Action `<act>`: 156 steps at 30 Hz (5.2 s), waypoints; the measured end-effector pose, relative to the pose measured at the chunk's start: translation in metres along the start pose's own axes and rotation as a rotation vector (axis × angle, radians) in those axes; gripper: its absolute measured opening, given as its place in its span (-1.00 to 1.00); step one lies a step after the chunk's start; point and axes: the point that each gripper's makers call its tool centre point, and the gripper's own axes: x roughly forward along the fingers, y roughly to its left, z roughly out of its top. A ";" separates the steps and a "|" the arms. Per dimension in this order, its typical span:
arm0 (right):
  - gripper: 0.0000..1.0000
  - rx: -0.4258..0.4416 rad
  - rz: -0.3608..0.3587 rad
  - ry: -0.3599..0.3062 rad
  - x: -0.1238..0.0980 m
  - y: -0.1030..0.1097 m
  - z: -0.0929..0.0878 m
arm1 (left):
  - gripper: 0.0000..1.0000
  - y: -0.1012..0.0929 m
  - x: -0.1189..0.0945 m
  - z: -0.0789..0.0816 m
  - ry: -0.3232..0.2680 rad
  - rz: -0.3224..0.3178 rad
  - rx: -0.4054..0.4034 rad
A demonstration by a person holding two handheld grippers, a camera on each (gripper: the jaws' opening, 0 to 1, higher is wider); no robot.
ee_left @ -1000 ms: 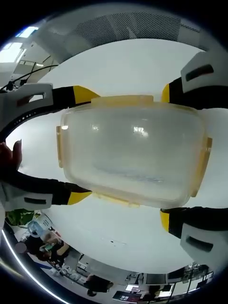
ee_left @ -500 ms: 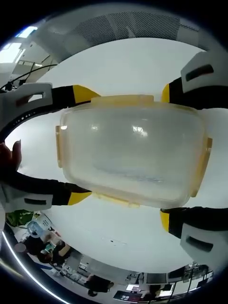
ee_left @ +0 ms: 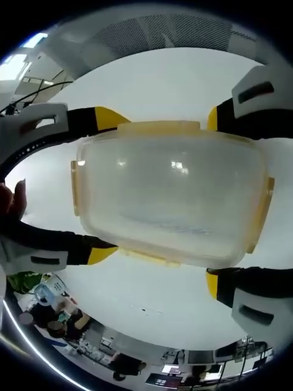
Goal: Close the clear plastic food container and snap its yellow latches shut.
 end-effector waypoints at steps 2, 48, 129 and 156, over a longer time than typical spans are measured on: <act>0.70 -0.004 -0.010 -0.002 0.001 0.000 0.000 | 0.78 0.000 0.001 0.000 0.005 0.005 0.005; 0.72 0.262 -0.228 -0.198 -0.037 0.008 -0.004 | 0.85 0.007 -0.054 -0.005 -0.155 0.181 -0.257; 0.70 0.596 -0.460 -0.575 -0.102 0.111 -0.077 | 0.79 -0.098 -0.130 -0.046 -0.505 0.347 -0.739; 0.68 0.639 -0.511 -0.585 -0.108 0.128 -0.092 | 0.77 -0.108 -0.139 -0.056 -0.528 0.350 -0.773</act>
